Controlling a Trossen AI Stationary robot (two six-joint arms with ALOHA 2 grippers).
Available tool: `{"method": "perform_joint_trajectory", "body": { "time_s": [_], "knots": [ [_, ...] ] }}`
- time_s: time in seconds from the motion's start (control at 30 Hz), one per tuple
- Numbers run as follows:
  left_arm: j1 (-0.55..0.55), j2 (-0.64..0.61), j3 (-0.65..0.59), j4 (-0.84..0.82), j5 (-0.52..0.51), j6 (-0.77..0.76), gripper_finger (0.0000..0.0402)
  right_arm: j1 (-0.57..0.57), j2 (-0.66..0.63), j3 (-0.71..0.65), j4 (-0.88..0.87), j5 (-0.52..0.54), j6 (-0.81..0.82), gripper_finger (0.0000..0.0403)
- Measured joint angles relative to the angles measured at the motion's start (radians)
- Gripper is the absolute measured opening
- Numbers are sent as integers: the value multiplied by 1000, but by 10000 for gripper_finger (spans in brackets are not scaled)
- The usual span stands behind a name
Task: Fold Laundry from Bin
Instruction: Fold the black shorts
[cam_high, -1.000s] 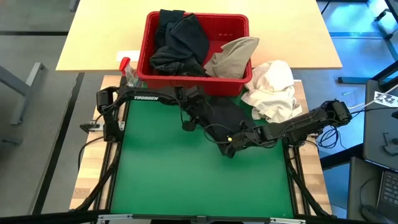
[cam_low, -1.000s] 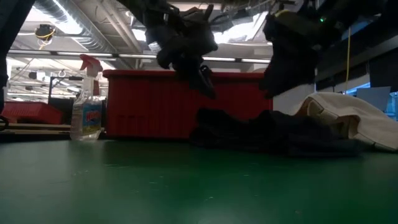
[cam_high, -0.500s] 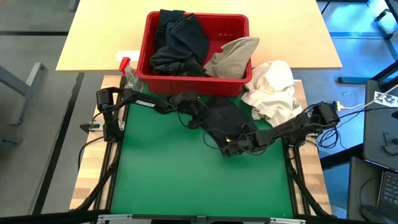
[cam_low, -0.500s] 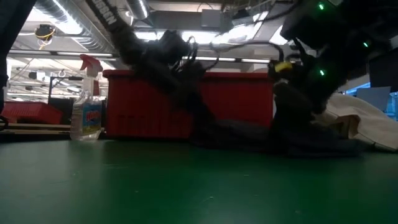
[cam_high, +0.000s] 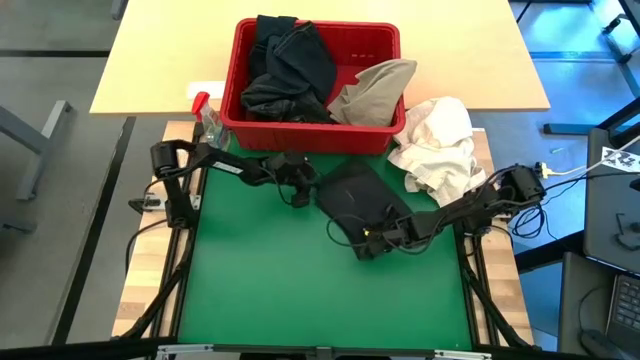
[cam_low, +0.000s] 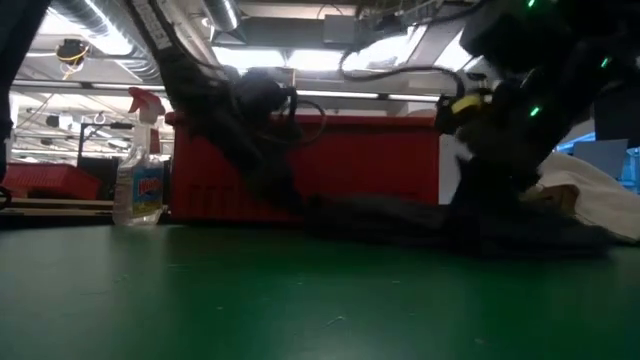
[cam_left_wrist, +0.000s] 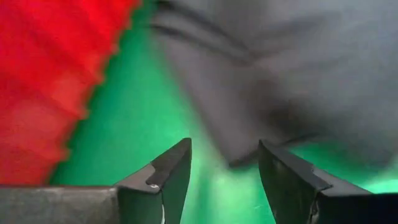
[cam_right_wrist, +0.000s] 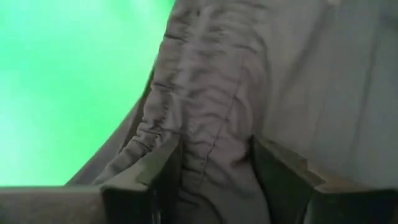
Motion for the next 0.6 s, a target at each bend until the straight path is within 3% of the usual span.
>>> {"method": "perform_joint_trajectory", "body": {
  "time_s": [0.17, 0.3, 0.47, 0.6],
  "knots": [
    [-8, -187, 3, -73, -9, -21, 178, 20, -121, 79, -97, -43, -99, 193],
    [-14, -268, 2, -65, 26, -54, 178, 17, -211, 127, -159, 39, -150, 193],
    [-54, -241, 3, -7, 135, -104, 178, 17, -264, 135, -194, 214, -150, 193],
    [-106, -151, 3, 6, 158, -125, 178, 16, -223, 134, -209, 247, -149, 193]
  ]
}}
